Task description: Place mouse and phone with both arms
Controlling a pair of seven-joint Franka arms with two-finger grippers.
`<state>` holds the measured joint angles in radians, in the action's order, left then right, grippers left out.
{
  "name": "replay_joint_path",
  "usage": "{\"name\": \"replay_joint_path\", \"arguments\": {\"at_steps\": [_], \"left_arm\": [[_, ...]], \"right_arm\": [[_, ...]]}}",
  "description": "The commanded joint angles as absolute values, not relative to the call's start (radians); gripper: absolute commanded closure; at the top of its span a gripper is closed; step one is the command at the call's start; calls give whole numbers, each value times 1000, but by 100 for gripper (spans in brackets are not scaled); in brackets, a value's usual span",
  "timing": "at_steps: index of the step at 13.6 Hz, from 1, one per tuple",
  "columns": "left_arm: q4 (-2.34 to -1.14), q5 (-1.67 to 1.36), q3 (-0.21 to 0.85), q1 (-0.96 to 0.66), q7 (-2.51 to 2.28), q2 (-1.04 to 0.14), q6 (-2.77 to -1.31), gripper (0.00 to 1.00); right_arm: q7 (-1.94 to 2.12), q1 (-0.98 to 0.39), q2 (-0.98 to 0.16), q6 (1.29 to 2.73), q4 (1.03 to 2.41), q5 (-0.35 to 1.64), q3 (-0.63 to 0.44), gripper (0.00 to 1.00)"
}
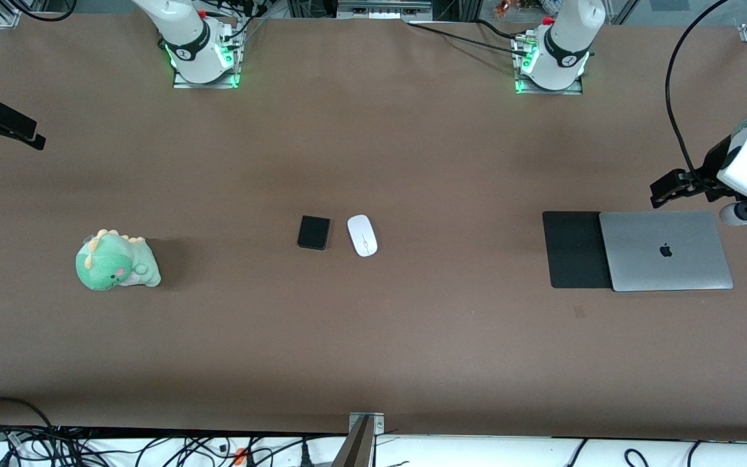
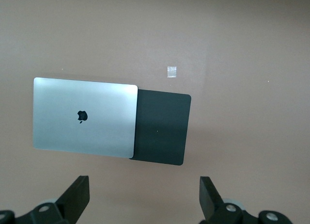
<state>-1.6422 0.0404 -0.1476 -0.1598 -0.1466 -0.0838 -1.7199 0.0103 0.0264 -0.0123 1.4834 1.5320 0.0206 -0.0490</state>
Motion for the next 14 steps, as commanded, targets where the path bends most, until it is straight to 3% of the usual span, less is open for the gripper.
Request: {"name": "replay_joint_path", "arguments": {"at_steps": [1,14], "left_arm": [[-1621,25,-141,-163,-159,-86,-1698,0],[-1624,23,-101,-163,-178,-87,-1704,0]], "right_arm": [[18,34,-15,1462,1509,25,-46,0],[18,34,-15,1460,1511,25,-46,0]]}}
